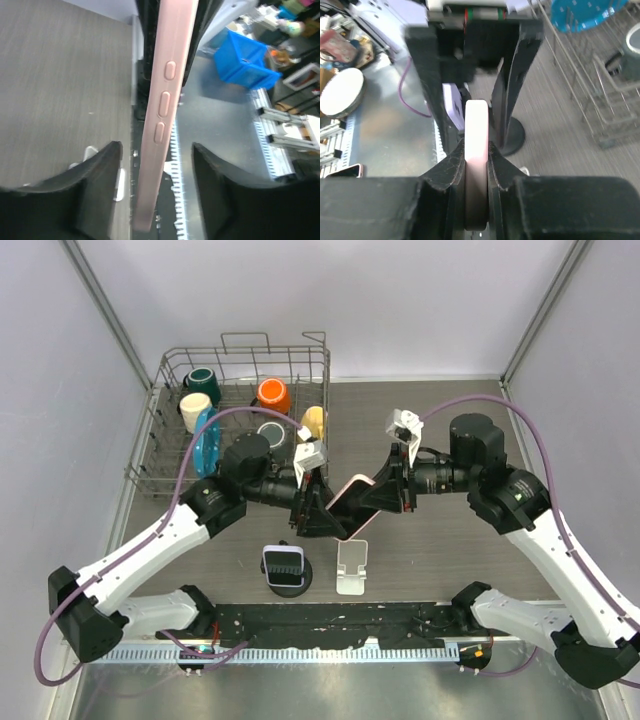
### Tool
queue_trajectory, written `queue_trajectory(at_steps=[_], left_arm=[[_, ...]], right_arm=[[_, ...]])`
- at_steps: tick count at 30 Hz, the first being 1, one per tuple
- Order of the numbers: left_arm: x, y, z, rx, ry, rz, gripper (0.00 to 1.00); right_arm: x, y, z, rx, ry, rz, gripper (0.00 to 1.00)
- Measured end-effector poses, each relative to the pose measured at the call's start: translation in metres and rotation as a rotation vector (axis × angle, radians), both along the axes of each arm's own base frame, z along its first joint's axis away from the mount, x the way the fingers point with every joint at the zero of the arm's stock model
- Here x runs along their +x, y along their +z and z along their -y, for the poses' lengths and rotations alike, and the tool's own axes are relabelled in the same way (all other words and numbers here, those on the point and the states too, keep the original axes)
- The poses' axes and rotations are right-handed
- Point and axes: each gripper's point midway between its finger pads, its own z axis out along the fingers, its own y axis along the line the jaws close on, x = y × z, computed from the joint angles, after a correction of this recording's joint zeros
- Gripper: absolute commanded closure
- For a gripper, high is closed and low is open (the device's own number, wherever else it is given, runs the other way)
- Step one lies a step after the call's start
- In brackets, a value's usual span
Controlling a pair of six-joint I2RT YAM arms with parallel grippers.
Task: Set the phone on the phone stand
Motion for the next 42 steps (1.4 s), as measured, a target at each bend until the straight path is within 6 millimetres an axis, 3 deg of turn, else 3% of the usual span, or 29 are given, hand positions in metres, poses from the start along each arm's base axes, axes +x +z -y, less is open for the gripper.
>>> queue_trajectory(at_steps=[2,6,9,11,16,20,26,32,42], left_arm=[[0.008,-0.001,-0.001,0.020,0.058,0.022,0.16],[0.037,0.004,-0.013,0.055,0.265,0.100,0.15],[0.059,0.018,-0.030,0.040,0.431,0.161,0.15],[0.074,0.032,-0.050,0.009,0.562,0.208,0.14],[0.091,0.051,-0.081,-0.051,0.752,0.277,0.16],[0.097,0.053,-0.083,-0.057,0.788,0.284,0.16],[0.105,0.038,-0.077,-0.015,0.786,0.260,0.16],[0.105,0.038,-0.077,-0.015,0.786,0.260,0.17],[0.104,0.038,-0.076,-0.016,0.778,0.260,0.17]], right_arm=[[0.004,-0.009,0.006,-0.044,-0.044,0.008,0.99],[0.015,-0.037,0.030,-0.187,-0.187,0.010,0.99],[0.015,-0.061,0.047,-0.285,-0.245,0.009,0.99],[0.007,-0.075,0.050,-0.314,-0.218,0.008,0.99],[-0.017,-0.106,0.045,-0.345,-0.074,-0.006,0.99],[-0.025,-0.127,0.032,-0.375,0.054,-0.034,0.99],[-0.016,-0.153,0.020,-0.412,0.160,0.056,0.99],[-0.003,-0.172,0.009,-0.459,0.283,0.116,0.99],[-0.004,-0.181,0.003,-0.451,0.384,0.126,0.99]])
